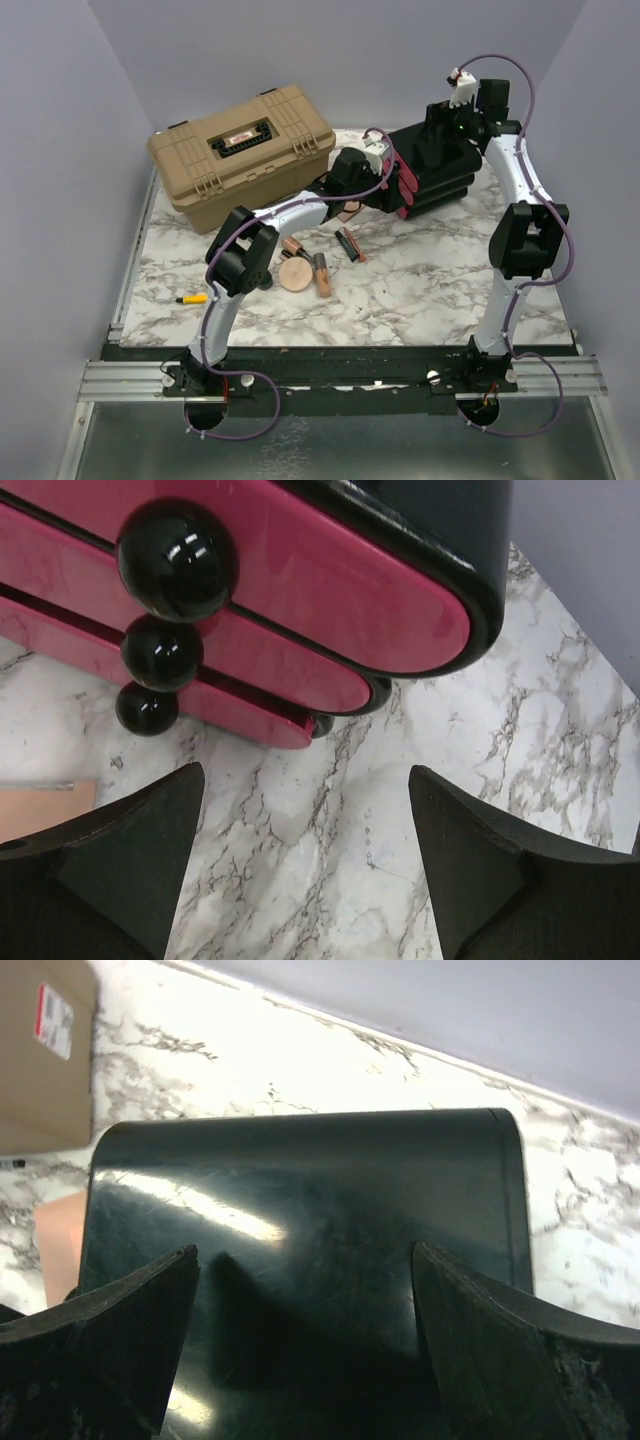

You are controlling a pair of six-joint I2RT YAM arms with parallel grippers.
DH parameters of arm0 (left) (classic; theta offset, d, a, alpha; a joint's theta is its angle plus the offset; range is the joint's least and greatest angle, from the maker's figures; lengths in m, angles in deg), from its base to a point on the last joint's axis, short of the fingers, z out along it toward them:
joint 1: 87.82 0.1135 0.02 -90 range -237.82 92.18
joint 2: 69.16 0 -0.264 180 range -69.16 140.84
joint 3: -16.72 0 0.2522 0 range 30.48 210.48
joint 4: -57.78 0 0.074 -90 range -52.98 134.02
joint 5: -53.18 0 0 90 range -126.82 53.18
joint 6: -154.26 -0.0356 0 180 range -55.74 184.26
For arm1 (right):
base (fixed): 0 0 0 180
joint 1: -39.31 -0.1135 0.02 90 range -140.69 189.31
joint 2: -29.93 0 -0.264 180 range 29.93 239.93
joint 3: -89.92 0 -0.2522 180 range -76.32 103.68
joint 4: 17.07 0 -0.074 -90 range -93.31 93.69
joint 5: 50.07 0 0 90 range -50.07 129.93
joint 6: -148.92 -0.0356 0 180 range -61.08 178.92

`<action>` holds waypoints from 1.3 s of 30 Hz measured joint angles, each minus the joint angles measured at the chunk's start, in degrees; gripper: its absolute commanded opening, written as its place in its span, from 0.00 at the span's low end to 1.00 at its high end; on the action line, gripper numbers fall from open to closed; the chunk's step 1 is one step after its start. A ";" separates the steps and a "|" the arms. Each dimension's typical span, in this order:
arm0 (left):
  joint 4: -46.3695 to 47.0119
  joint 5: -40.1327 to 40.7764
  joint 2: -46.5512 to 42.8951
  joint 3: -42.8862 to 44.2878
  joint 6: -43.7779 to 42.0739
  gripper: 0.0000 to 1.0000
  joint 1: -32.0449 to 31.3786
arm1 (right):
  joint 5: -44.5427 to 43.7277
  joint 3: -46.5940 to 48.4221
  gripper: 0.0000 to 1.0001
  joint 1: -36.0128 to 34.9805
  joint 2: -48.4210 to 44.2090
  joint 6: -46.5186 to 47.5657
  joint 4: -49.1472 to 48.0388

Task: Organize the makeup
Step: Move the storage box to the center of the board.

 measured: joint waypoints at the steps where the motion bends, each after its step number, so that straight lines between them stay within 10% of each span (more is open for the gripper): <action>1: 0.37 0.02 0.59 0.74 -0.02 0.84 0.04 | -0.70 0.26 0.95 0.15 0.00 -1.57 -0.07; 21: 9.29 -3.19 9.86 5.70 2.95 0.83 0.02 | -2.16 16.81 0.98 3.43 13.77 -13.92 -0.31; 31: 0.11 -5.75 16.44 20.44 3.89 0.81 -3.89 | 9.46 12.70 0.90 5.51 13.44 -9.49 -4.90; 39: 0.96 -5.38 14.05 15.50 4.46 0.81 -10.08 | 10.75 -0.11 0.90 6.84 4.33 -3.21 -5.07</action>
